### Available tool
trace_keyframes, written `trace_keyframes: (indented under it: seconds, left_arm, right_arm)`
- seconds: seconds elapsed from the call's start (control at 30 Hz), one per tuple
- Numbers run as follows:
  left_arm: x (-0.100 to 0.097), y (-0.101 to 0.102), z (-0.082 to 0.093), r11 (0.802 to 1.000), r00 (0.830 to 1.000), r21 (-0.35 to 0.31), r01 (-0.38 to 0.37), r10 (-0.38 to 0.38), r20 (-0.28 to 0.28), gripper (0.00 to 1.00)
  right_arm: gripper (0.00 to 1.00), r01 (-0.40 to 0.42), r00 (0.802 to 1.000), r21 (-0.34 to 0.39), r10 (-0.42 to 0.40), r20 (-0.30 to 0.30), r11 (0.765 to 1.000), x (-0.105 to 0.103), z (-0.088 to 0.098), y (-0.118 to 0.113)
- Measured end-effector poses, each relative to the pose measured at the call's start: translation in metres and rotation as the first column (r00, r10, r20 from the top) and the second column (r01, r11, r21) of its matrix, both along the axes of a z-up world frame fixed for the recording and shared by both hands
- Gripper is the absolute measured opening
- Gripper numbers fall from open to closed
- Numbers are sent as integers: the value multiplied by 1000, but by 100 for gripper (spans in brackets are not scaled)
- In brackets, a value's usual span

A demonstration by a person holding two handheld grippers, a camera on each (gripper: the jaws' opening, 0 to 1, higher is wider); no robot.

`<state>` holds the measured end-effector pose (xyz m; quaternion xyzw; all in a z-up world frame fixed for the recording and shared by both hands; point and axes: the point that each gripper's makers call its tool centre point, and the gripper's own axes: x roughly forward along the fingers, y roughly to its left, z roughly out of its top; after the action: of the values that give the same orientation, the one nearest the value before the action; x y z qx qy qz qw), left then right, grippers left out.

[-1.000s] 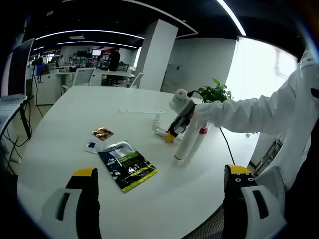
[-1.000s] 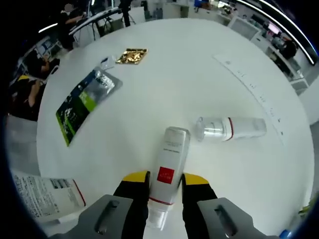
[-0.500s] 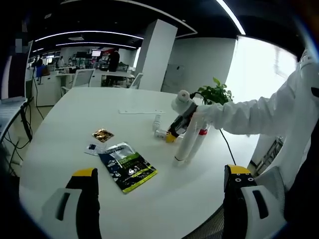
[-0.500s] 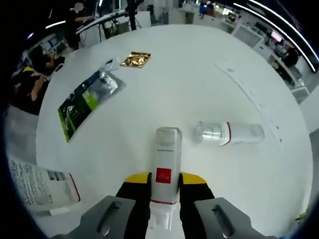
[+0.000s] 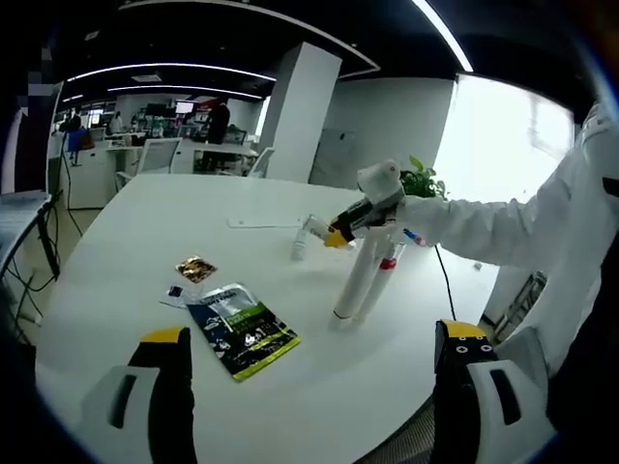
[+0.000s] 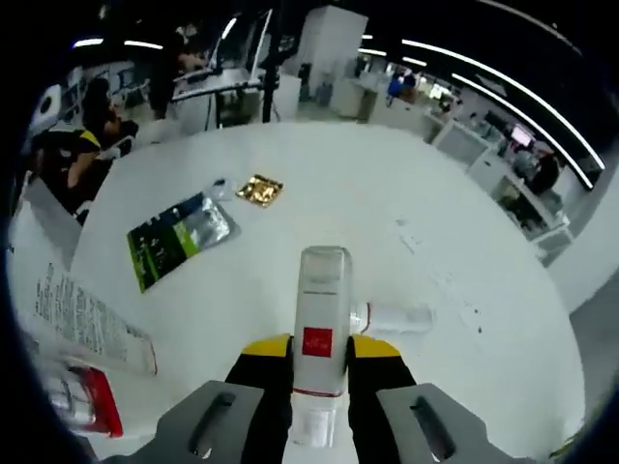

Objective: Arrange the skincare products in the storage area until every visible bottle or jar stands upright without overlapping.

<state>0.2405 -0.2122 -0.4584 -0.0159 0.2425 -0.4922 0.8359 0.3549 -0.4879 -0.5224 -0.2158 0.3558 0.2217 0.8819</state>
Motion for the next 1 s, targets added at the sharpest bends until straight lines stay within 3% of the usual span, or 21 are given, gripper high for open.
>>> trace_keyframes:
  seconds: [0.17, 0.37, 0.8, 1.0]
  left_arm:
    - [-1, -5, 2, 1000, 1000, 2, 18, -18, 5, 99]
    - [-3, -6, 4, 999, 999, 7, 36, -36, 10, 99]
    - [-1, -2, 13, 999, 999, -6, 36, -36, 29, 99]
    - [-6, -3, 14, 999, 998, -13, 52, -52, 24, 97]
  right_arm:
    - [12, -43, 995, -12, 44, 89, 999, -17, 38, 21]
    - [12, -88, 984, -23, 91, 153, 996, -25, 67, 32]
    - [13, -181, 958, -53, 188, 216, 982, -62, 116, 64]
    - [13, -216, 947, -66, 225, 230, 974, -81, 130, 81]
